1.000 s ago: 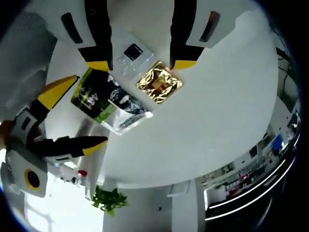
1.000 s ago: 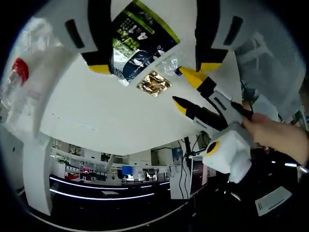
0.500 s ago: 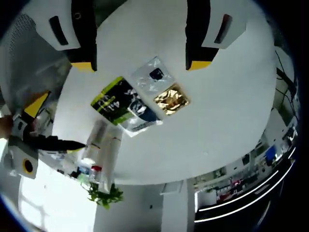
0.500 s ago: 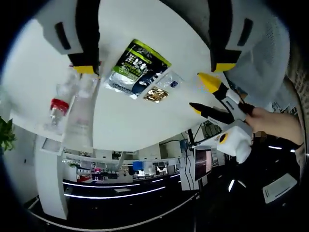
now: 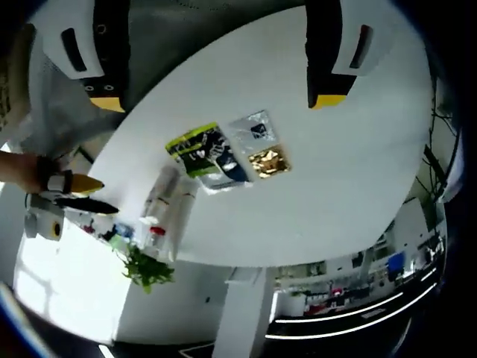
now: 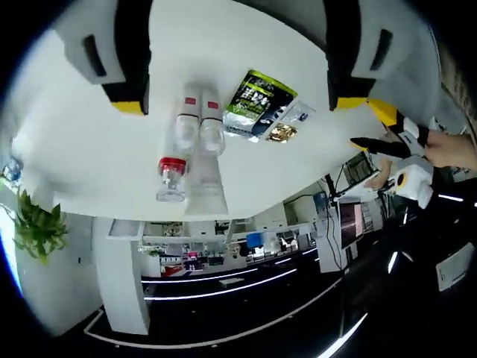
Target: Arrange the skincare products in the storage area until every visible bottle or jar stands upright without overlapping.
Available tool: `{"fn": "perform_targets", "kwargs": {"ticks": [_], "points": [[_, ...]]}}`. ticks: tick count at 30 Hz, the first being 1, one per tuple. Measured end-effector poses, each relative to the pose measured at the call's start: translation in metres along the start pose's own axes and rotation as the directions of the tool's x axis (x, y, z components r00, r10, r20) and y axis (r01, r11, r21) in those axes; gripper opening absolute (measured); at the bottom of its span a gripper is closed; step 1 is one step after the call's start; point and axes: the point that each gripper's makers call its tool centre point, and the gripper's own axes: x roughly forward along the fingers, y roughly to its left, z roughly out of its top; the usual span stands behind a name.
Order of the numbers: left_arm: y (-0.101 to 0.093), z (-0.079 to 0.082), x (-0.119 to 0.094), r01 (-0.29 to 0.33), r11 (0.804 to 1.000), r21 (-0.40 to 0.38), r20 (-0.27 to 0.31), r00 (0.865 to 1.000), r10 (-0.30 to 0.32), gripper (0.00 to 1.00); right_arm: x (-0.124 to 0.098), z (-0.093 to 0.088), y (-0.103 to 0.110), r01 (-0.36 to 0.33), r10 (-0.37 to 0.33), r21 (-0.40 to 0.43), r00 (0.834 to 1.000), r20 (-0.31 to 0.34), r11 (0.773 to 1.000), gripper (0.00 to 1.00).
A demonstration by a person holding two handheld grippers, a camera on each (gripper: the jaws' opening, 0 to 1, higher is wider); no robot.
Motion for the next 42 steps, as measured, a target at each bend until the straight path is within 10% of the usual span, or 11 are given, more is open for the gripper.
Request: {"fn": "perform_targets", "kwargs": {"ticks": [42], "points": [[-0.005, -0.008, -0.003, -0.009, 1.000, 0.024, -0.019, 1.000, 0.009, 0.97, 0.001, -0.012, 0.004, -0.004, 0.003, -0.025, 0.999, -0.046, 1.000, 0.96]]}}
